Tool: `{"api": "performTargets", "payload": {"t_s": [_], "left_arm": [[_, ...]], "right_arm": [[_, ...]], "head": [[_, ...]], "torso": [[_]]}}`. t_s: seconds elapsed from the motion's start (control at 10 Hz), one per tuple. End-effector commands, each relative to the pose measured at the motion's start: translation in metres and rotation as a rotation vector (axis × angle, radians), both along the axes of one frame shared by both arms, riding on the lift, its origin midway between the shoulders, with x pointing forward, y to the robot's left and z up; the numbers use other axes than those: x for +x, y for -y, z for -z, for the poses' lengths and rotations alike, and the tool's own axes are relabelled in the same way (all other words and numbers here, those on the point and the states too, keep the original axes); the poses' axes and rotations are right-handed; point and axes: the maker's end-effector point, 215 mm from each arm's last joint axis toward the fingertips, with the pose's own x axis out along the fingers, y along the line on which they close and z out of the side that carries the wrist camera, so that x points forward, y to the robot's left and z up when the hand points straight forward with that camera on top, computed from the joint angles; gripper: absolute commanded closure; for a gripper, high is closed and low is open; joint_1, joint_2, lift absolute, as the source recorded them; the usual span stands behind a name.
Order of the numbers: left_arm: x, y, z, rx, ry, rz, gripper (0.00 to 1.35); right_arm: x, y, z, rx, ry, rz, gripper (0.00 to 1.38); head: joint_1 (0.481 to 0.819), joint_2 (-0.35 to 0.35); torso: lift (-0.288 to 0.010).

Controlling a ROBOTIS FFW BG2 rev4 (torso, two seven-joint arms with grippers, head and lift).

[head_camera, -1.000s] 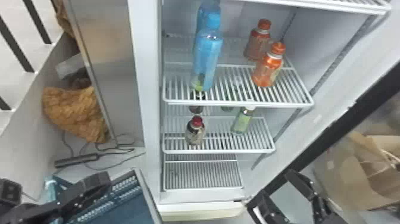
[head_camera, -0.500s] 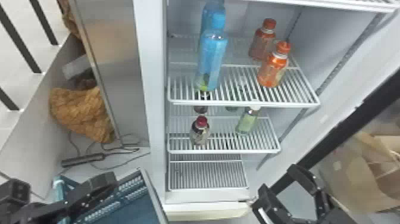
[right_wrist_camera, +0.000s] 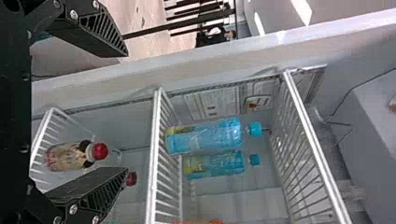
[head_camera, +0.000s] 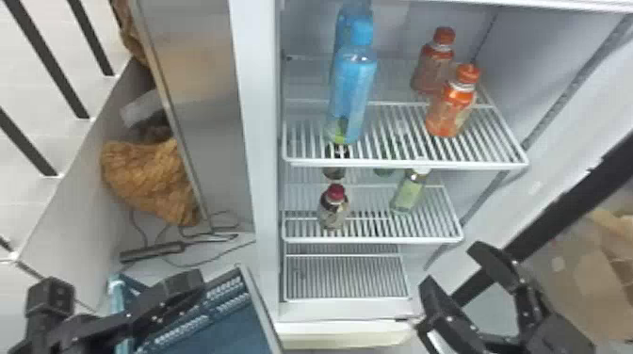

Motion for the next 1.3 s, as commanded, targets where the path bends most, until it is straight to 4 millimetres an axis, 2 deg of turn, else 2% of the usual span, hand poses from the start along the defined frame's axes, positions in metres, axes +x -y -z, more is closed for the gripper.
{"api": "performTargets", "payload": {"t_s": [0.0,0.4,0.7,1.2], "left_arm": [[0.000,0.000,0.001,0.004,0.000,0.001,1.20],[0.003,0.000,0.000,0.010,0.007,0.004,1.20],[0.005,0.000,-0.001,0.015,0.011,0.005,1.20],[0.008,-0.001,0.002,0.034,0.011,0.008,1.20]], "right_arm": [[0.004,-0.007,-0.013,0.013,0.024,-0.014,0.16],[0.027,-0.023,-0.036,0.038,0.099,-0.026,0.15],[0.049,-0.025,-0.043,0.047,0.144,-0.018,0.14],[0.073,-0.059,-0.050,0.013,0.145,-0.091,0.13]], "head": [[0.695,-0.076],[0.695,-0.042],[0.695,-0.018],[0.695,0.018]], "torso": [[-0.010],[-0.010],[-0.010],[-0.010]]}}
